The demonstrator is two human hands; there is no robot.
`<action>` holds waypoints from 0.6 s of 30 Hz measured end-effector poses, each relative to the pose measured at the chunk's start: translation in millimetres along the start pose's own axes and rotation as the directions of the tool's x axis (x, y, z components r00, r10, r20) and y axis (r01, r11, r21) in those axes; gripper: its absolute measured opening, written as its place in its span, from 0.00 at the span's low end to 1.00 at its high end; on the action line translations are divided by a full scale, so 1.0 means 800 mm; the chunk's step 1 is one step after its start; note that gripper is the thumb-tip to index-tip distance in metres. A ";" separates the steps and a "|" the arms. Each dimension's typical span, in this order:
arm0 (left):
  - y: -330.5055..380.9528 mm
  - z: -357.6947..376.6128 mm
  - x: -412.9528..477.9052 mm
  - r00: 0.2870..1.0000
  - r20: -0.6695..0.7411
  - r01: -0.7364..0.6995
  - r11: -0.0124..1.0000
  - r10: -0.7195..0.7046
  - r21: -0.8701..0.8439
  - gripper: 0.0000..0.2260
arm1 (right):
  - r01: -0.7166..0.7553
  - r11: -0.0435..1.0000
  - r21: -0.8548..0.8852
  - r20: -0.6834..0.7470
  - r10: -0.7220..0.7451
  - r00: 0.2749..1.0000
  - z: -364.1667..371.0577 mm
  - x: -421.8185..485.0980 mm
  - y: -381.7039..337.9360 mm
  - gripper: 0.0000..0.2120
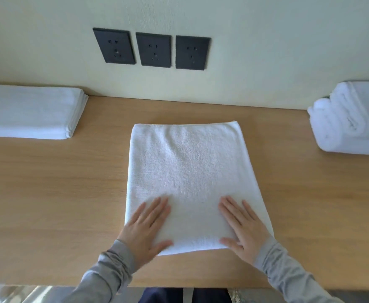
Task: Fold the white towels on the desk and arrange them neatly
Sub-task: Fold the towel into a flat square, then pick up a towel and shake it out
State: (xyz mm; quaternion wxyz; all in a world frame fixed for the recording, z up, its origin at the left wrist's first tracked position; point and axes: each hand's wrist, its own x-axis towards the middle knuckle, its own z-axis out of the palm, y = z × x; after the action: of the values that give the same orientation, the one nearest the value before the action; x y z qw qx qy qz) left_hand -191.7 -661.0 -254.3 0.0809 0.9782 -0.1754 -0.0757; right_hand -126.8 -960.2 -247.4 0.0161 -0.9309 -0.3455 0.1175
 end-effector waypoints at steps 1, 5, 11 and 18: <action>0.001 0.000 -0.009 0.998 0.026 -0.059 0.998 0.058 0.026 0.38 | 0.042 0.999 -0.034 0.019 -0.042 0.999 0.001 -0.011 -0.002 0.39; -0.013 -0.009 -0.028 0.985 0.109 -0.143 0.983 0.131 0.113 0.47 | 0.064 0.988 -0.139 0.057 -0.057 0.997 -0.003 -0.027 0.018 0.45; -0.028 -0.021 -0.038 0.981 0.044 -0.190 0.976 0.187 0.101 0.48 | 0.076 0.990 -0.117 -0.043 -0.082 0.996 -0.006 -0.032 0.038 0.44; -0.041 -0.086 -0.050 0.994 -0.070 -0.098 0.968 0.085 -0.230 0.35 | -0.078 0.910 0.407 -0.065 0.114 0.991 -0.066 -0.058 0.042 0.24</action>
State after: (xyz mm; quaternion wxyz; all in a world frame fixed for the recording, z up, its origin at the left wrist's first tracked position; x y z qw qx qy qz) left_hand -205.7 -607.7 -188.7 0.2036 0.9547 -0.2078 -0.0629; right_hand -126.9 -1013.1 -190.6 0.2169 -0.9276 -0.2666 0.1463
